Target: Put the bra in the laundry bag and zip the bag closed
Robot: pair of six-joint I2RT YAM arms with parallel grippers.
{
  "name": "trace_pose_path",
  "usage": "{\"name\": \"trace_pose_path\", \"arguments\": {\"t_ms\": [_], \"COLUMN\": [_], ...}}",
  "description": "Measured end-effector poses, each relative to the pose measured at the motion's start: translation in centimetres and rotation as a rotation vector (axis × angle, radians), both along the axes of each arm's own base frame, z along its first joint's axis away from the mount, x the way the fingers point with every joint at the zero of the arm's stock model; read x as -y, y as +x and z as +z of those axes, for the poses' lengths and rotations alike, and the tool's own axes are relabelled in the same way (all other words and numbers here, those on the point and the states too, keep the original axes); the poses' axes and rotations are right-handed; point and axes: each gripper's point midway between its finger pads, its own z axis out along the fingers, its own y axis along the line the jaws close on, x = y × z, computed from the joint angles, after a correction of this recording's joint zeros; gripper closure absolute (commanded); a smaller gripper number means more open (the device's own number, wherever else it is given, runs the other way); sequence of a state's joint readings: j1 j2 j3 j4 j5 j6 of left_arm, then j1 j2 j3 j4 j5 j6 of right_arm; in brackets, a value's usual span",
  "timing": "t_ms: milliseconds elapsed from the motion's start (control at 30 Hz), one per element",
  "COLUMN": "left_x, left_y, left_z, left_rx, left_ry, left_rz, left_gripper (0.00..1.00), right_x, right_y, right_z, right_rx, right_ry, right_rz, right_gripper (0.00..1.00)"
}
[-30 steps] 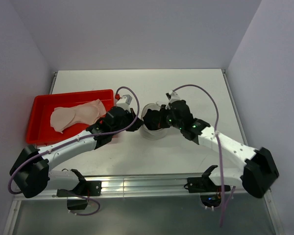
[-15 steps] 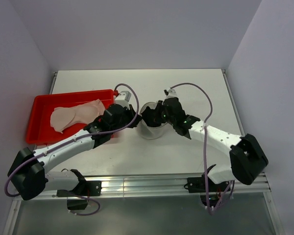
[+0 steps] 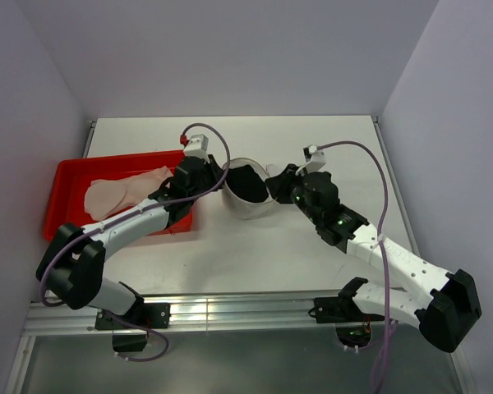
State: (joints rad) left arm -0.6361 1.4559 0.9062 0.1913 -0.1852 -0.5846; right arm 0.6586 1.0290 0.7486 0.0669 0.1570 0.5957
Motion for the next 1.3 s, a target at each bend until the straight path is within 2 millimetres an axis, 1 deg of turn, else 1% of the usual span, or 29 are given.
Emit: {"name": "trace_pose_path", "arguments": {"t_ms": [33, 67, 100, 133, 200, 300, 400, 467, 500, 567, 633, 667, 733, 800, 833, 900, 1000, 1100, 1233, 1300], "left_x": [-0.6, -1.1, -1.8, -2.6, -4.0, -6.4, -9.2, -11.8, -13.2, -16.8, -20.6, -22.4, -24.7, -25.9, -26.2, -26.6, -26.9, -27.2, -27.5, -27.6], "left_y": [0.2, 0.4, 0.6, 0.8, 1.2, 1.6, 2.6, 3.6, 4.1, 5.1, 5.9, 6.2, 6.6, 6.7, 6.6, 6.4, 6.3, 6.6, 6.8, 6.8], "left_z": [-0.2, -0.5, -0.7, -0.9, -0.8, 0.2, 2.4, 3.8, 4.0, 3.9, 2.8, 1.9, -0.4, -3.2, -4.9, -7.8, -10.9, -12.3, -13.4, -13.9], "left_rx": [0.001, -0.002, -0.007, -0.013, -0.019, -0.017, 0.011, 0.024, 0.022, 0.005, -0.029, -0.051, -0.107, -0.177, -0.221, -0.293, -0.377, -0.410, -0.440, -0.452], "left_ry": [0.005, 0.008, 0.010, 0.012, 0.017, 0.032, 0.029, 0.008, -0.006, -0.037, -0.057, -0.060, -0.056, -0.035, -0.018, 0.020, 0.075, 0.107, 0.126, 0.130], "left_rz": [0.016, 0.035, 0.059, 0.086, 0.138, 0.217, 0.311, 0.394, 0.432, 0.526, 0.630, 0.684, 0.757, 0.797, 0.812, 0.833, 0.853, 0.869, 0.881, 0.885], "left_gripper": [0.51, 0.42, 0.28, 0.23, 0.16, 0.15, 0.18, 0.21, 0.22, 0.22, 0.22, 0.22, 0.22, 0.22, 0.22, 0.22, 0.23, 0.26, 0.29, 0.43], "right_x": [0.1, 0.1, 0.2, 0.3, 0.3, 0.3, 0.4, 0.4, 0.5, 0.5, 0.5, 0.6, 0.7, 0.8, 0.9, 1.0, 0.9, 0.9, 0.9, 0.9], "right_y": [-0.1, -0.2, -0.3, -0.3, -0.4, -0.4, -0.5, -0.7, -0.7, -0.7, -0.8, -0.8, -0.9, -1.0, -1.0, -1.0, -1.1, -1.1, -1.1, -1.1], "right_z": [-0.6, -1.0, -1.5, -1.9, -2.2, -2.2, -2.2, -2.1, -2.1, -1.9, -1.8, -1.8, -1.6, -1.5, -1.4, -1.4, -1.5, -1.6, -1.6, -1.7], "right_rx": [-0.009, -0.015, -0.024, -0.030, -0.036, -0.034, -0.032, -0.029, -0.027, -0.023, -0.020, -0.019, -0.015, -0.010, -0.006, -0.005, -0.008, -0.009, -0.011, -0.012], "right_ry": [-0.010, -0.016, -0.025, -0.031, -0.038, -0.038, -0.040, -0.038, -0.036, -0.033, -0.032, -0.031, -0.028, -0.024, -0.023, -0.022, -0.023, -0.023, -0.024, -0.025], "right_rz": [0.001, 0.001, 0.001, 0.002, 0.004, 0.007, 0.009, 0.010, 0.010, 0.011, 0.010, 0.009, 0.009, 0.008, 0.007, 0.006, 0.011, 0.014, 0.015, 0.015], "right_gripper": [0.74, 0.74, 0.75, 0.75, 0.75, 0.75, 0.75, 0.75, 0.75, 0.75, 0.75, 0.75, 0.75, 0.75, 0.75, 0.75, 0.75, 0.75, 0.75, 0.75]}}
